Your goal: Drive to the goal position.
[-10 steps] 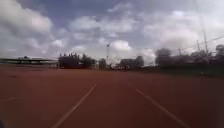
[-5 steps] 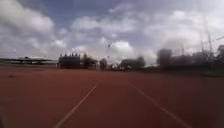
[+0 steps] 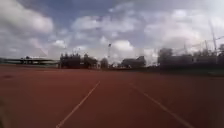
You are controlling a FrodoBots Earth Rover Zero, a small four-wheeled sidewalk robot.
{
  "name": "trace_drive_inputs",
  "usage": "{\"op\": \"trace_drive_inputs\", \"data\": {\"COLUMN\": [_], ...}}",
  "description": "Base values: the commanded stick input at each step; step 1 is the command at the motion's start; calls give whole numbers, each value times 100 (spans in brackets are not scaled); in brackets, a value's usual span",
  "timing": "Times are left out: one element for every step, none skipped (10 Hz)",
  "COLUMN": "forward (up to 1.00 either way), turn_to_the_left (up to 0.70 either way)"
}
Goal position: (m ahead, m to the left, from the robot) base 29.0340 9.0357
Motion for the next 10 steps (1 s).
{"op": "trace_drive_inputs", "data": {"forward": [70, 70, 70, 70, 70, 70, 70, 70, 70, 70], "turn_to_the_left": [0, 0, 0, 0, 0, 0, 0, 0, 0, 0]}}
